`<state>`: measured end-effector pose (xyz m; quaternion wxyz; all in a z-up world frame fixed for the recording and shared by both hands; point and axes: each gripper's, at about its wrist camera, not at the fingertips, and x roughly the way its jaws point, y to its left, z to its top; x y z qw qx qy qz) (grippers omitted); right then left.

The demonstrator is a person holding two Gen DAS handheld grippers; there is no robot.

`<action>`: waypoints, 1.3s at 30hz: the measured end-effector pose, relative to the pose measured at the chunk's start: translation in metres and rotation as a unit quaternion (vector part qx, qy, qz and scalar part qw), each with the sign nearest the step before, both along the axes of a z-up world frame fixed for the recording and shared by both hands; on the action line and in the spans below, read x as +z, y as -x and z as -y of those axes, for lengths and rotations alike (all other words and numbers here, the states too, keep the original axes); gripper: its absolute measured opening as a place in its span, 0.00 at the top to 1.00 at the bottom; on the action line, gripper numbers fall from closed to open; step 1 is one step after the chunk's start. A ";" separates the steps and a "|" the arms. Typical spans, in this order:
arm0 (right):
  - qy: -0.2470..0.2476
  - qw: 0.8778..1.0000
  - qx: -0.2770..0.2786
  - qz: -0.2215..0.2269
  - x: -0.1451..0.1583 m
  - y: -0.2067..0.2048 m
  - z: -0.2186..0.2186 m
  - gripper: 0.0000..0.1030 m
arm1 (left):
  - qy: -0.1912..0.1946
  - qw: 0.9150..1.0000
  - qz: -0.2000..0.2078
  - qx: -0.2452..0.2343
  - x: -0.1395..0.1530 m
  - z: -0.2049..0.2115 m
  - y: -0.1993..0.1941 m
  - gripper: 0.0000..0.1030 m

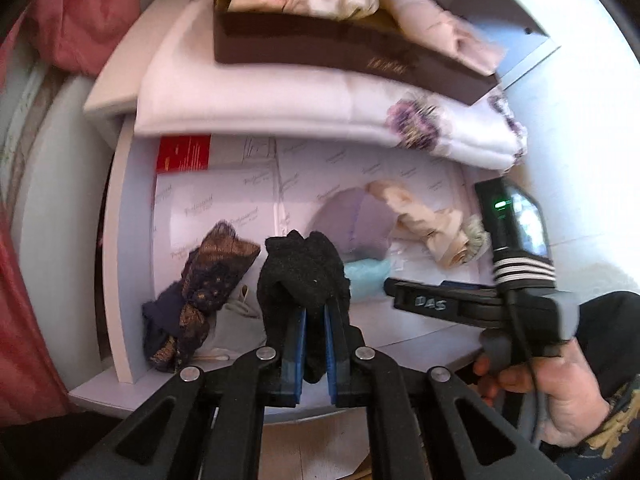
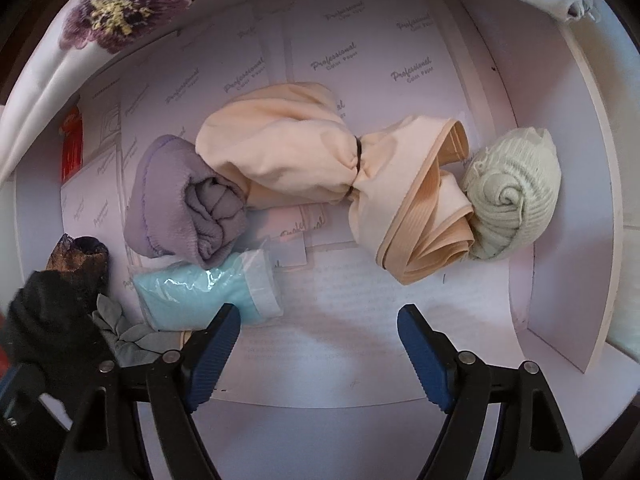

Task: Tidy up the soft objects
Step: 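Grasp the black knit garment in the drawer with the left tool, then carry the black knit garment into the gold tray and open the left tool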

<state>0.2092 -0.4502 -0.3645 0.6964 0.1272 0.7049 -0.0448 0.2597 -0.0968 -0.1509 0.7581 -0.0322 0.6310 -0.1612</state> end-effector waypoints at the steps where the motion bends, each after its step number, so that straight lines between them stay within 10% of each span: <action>1: 0.000 1.000 -0.001 -0.001 0.000 0.000 0.000 0.21 | 0.004 1.000 0.010 -0.001 0.008 0.000 -0.001 0.93; 16: -0.006 1.000 0.004 -0.004 -0.003 -0.001 -0.003 0.22 | 0.124 0.978 0.160 0.050 0.153 0.004 -0.098 0.93; 39: -0.016 1.000 0.012 -0.009 -0.010 -0.002 -0.014 0.22 | -0.022 0.990 0.105 0.093 0.046 0.013 -0.195 0.84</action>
